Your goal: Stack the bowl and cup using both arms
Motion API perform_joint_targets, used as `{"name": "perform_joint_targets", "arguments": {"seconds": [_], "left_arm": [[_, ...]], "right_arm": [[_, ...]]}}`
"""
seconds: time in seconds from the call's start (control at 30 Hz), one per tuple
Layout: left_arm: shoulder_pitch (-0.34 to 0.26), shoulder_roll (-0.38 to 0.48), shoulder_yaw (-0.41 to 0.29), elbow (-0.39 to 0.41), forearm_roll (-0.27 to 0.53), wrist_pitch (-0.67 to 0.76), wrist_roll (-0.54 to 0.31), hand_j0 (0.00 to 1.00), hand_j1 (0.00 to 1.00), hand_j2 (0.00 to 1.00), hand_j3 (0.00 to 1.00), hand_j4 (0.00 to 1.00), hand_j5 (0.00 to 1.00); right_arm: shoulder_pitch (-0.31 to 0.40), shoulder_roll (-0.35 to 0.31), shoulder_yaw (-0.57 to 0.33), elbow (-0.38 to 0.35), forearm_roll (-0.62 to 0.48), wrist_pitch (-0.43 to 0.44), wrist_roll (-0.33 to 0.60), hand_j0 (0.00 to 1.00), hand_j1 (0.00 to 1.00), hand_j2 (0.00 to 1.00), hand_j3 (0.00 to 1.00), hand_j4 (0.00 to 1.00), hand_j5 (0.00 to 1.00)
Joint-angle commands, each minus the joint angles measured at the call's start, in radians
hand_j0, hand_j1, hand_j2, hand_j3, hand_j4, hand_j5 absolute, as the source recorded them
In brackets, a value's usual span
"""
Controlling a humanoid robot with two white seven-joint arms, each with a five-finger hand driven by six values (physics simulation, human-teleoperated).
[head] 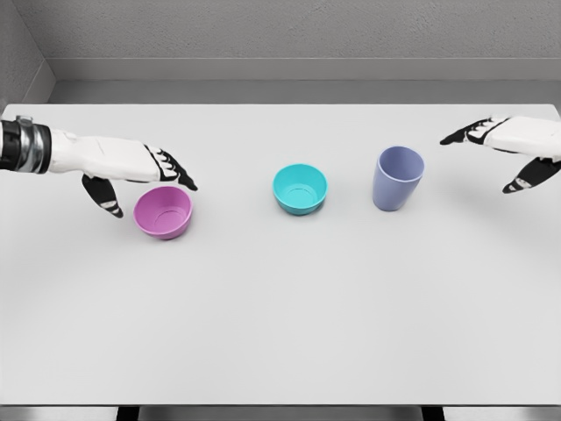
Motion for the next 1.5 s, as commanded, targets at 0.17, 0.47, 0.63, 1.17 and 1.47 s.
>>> {"name": "perform_joint_targets", "arguments": {"seconds": [0.17, 0.47, 0.63, 1.17, 1.47], "left_arm": [[0.017, -0.010, -0.003, 0.006, -0.001, 0.003, 0.000, 1.00, 1.00, 1.00, 1.00, 1.00, 1.00], [0.032, -0.037, -0.003, 0.027, -0.018, 0.003, 0.000, 1.00, 1.00, 1.00, 1.00, 1.00, 1.00], [0.040, -0.042, -0.003, 0.035, -0.023, 0.003, 0.000, 1.00, 1.00, 1.00, 1.00, 1.00, 1.00], [0.058, -0.068, 0.000, 0.072, -0.024, 0.003, 0.000, 1.00, 1.00, 1.00, 1.00, 1.00, 1.00], [0.063, -0.085, 0.000, 0.098, -0.030, 0.003, 0.000, 1.00, 1.00, 1.00, 1.00, 1.00, 1.00]], "right_arm": [[-0.067, -0.037, 0.106, 0.003, -0.057, 0.002, 0.000, 1.00, 1.00, 1.00, 1.00, 1.00, 1.00], [-0.104, -0.034, 0.155, 0.016, -0.100, 0.002, 0.001, 1.00, 1.00, 1.00, 1.00, 1.00, 1.00], [-0.114, -0.023, 0.155, 0.016, -0.128, 0.002, 0.063, 1.00, 1.00, 1.00, 1.00, 1.00, 1.00], [-0.141, 0.048, 0.143, 0.017, -0.154, 0.047, 0.058, 1.00, 1.00, 1.00, 1.00, 1.00, 1.00], [-0.141, 0.066, 0.143, 0.016, -0.206, 0.055, 0.059, 1.00, 1.00, 1.00, 1.00, 1.00, 1.00]]}}
